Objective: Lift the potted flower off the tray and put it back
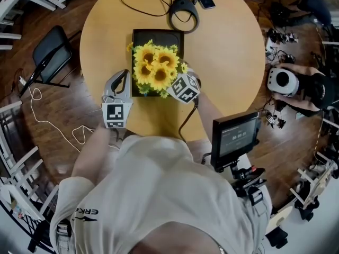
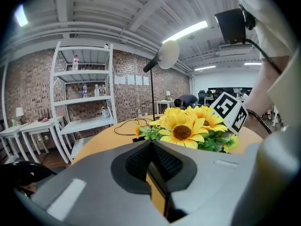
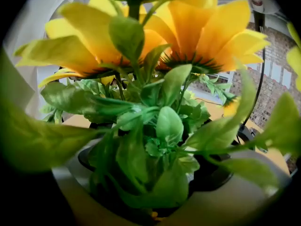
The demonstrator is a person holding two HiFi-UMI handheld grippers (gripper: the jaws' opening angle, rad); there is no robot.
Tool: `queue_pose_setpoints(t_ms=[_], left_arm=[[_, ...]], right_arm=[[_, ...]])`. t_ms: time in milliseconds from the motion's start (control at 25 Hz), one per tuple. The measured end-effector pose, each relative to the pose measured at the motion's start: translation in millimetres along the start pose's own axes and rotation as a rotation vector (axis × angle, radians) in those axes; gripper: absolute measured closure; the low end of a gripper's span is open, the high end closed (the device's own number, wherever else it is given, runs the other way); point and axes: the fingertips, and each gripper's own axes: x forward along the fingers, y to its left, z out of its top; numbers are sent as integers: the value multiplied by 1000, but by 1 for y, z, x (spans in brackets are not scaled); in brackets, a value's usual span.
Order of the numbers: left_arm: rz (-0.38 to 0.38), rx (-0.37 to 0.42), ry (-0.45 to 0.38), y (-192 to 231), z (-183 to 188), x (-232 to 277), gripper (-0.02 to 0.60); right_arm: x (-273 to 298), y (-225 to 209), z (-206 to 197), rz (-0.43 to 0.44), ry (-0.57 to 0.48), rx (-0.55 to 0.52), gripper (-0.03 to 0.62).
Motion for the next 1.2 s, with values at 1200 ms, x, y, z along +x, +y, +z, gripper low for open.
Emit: queue_pose_setpoints(t_ms=[1200], left_arm=[[39,14,-17,-10,12,-16,580]], right_arm=[[-33,-18,13,-7,-31,-55,97]])
